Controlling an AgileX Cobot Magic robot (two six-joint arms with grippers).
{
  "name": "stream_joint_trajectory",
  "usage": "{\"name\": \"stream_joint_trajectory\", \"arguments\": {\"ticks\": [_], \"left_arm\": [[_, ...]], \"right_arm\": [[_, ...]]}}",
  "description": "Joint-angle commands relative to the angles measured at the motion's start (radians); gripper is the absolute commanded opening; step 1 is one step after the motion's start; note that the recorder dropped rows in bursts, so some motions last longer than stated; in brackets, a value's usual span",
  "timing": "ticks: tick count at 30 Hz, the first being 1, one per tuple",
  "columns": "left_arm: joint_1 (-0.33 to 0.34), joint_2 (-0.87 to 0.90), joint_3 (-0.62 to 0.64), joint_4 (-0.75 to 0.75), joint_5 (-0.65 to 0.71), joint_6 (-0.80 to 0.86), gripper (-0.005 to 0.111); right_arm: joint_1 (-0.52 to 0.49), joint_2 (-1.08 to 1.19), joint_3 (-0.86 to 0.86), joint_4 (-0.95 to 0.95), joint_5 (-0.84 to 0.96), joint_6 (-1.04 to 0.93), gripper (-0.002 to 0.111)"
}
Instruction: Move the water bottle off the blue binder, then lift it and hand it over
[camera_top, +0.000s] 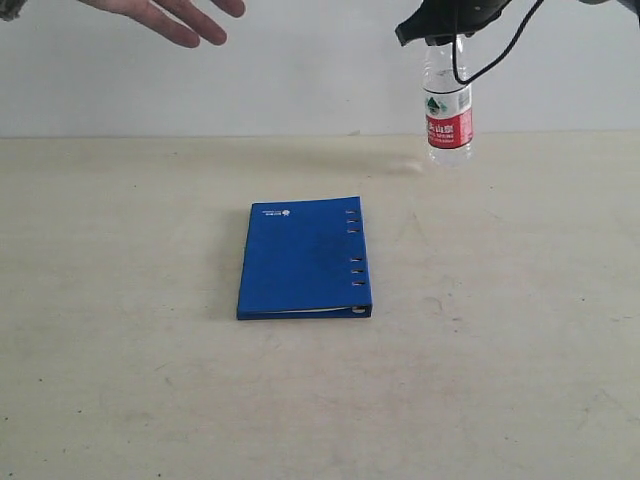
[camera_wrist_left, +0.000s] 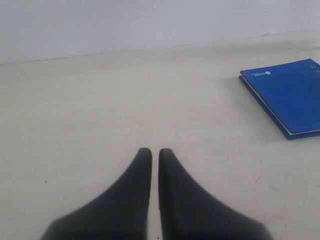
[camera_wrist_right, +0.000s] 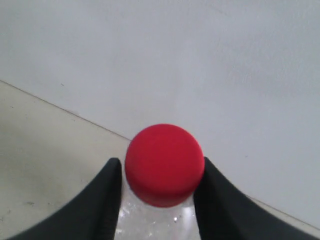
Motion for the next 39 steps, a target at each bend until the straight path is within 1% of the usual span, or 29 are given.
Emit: {"name": "stream_joint_trajectory", "arguments": {"ticks": [1,4,6,8,11,13,19,24,27,30,32,34,36,38,39], "left_arm": [[-0.003,-0.003,0.003,-0.01,-0.003,0.003,0.004],[-0.003,-0.003,0.003,-0.01,-0.003,0.003,0.004],[-0.003,-0.003,0.003,-0.01,-0.003,0.003,0.004],[-0.003,-0.003,0.003,-0.01,-0.003,0.003,0.004],[-0.003,-0.003,0.003,-0.01,-0.003,0.003,0.004],[-0.003,-0.003,0.003,-0.01,-0.003,0.003,0.004],[-0.003,-0.003,0.003,-0.01,-0.003,0.003,0.004],[-0.003,-0.003,0.003,-0.01,-0.003,0.003,0.004],[-0.003,-0.003,0.003,-0.01,-0.003,0.003,0.004],[-0.003,-0.003,0.003,-0.01,-0.003,0.003,0.004],[-0.003,-0.003,0.003,-0.01,-0.003,0.003,0.004],[-0.003,-0.003,0.003,-0.01,-0.003,0.003,0.004],[-0.003,-0.003,0.003,-0.01,-0.003,0.003,0.004],[-0.003,-0.003,0.003,-0.01,-0.003,0.003,0.004],[-0.003,-0.003,0.003,-0.01,-0.003,0.003,0.004]], "right_arm": [[-0.006,-0.018,-0.006,-0.028,0.03,-0.051,0.004],[-0.006,-0.018,-0.006,-0.028,0.058,-0.062,0.019],[-0.006,-0.018,-0.006,-0.028,0.065,-0.062,0.033],[-0.006,-0.018,-0.006,-0.028,0.065,-0.062,0.043],[-0.006,-0.019,-0.006,-0.028,0.063,-0.062,0.052],[-0.006,-0.019,-0.006,-0.028,0.06,-0.062,0.054],[-0.006,-0.061,-0.006,-0.028,0.034,-0.062,0.054],[-0.006,-0.162,-0.006,0.012,0.057,-0.056,0.054],[-0.006,-0.22,-0.006,0.134,0.111,-0.098,0.054],[-0.004,-0.242,-0.006,0.296,0.228,-0.222,0.052],[-0.004,-0.24,-0.006,0.32,0.35,-0.277,0.044],[-0.004,-0.223,-0.006,0.372,0.47,-0.315,0.031],[-0.004,-0.202,0.012,0.442,0.47,-0.315,0.019],[-0.004,-0.192,0.053,0.501,0.47,-0.314,0.011],[0.0,-0.187,0.125,0.561,0.47,-0.324,0.008]]}}
